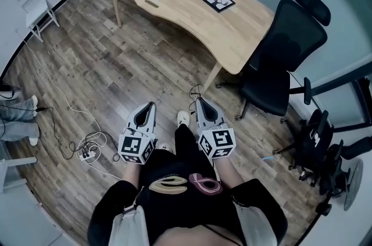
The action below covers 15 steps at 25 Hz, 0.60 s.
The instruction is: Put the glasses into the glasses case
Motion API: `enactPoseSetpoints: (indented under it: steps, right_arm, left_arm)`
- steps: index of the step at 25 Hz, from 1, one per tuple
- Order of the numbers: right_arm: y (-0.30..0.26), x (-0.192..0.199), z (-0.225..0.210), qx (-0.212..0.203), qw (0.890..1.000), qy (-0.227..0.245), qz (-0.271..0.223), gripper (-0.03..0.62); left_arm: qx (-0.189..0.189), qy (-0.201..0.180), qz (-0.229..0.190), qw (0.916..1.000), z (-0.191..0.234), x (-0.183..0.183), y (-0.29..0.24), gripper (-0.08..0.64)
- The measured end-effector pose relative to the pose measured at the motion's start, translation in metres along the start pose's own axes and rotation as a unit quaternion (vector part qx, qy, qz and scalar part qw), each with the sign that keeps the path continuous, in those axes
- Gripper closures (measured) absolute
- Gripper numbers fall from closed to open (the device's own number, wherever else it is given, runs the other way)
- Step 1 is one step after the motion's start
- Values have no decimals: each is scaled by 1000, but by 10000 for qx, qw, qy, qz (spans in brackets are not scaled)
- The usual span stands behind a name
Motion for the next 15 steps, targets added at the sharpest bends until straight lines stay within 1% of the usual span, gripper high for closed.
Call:
enactPoseSetpoints:
  steps: [4,7,15]
  right_arm:
    - [-26,-2,-11,-110,9999,36,44,574]
    - [-50,-6,-20,-219,9997,110,92,574]
    - [-120,-26,-60,-546,9982,177,166,574]
  left_arm:
    - [-158,22,-36,9999,10,-2,-14,534]
    - [-346,27,-92,9994,21,-7,-30,534]
    - [-647,-11,-183,9977,42,-29,-96,534]
Point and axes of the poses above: the fingertips, and each gripper's own axes: y backward along the fingers, z to its left, x out of its underside, the point moved 7 cm from there along y, backward along the fingers, and after that the axes turned 2 degrees about y, right-handed, at the moved point
